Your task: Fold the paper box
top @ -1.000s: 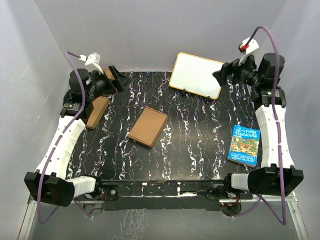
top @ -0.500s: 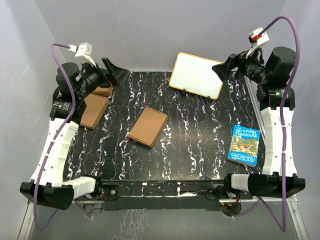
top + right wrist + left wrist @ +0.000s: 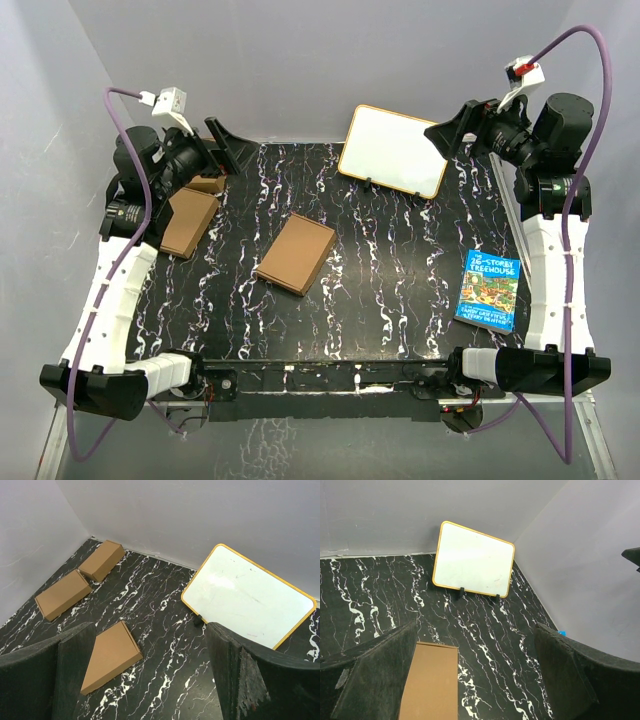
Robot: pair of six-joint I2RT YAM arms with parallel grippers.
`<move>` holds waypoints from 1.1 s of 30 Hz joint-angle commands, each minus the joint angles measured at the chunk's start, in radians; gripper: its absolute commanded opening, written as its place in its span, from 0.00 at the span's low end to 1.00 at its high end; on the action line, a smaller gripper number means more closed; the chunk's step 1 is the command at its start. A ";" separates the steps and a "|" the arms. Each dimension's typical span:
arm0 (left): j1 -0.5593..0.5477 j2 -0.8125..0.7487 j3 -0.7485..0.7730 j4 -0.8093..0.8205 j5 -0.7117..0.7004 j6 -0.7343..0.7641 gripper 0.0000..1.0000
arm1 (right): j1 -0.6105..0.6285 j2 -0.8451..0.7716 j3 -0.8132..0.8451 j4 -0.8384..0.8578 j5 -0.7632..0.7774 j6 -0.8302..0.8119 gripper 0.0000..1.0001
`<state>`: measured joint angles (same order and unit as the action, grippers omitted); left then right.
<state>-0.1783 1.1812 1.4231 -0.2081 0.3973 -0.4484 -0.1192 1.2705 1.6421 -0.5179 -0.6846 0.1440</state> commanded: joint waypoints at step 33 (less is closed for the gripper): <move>0.005 -0.022 -0.029 0.047 0.050 -0.013 0.97 | -0.012 -0.020 0.068 0.024 0.016 -0.020 1.00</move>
<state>-0.1783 1.1816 1.3918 -0.1860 0.4282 -0.4644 -0.1265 1.2694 1.6661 -0.5213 -0.6758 0.1287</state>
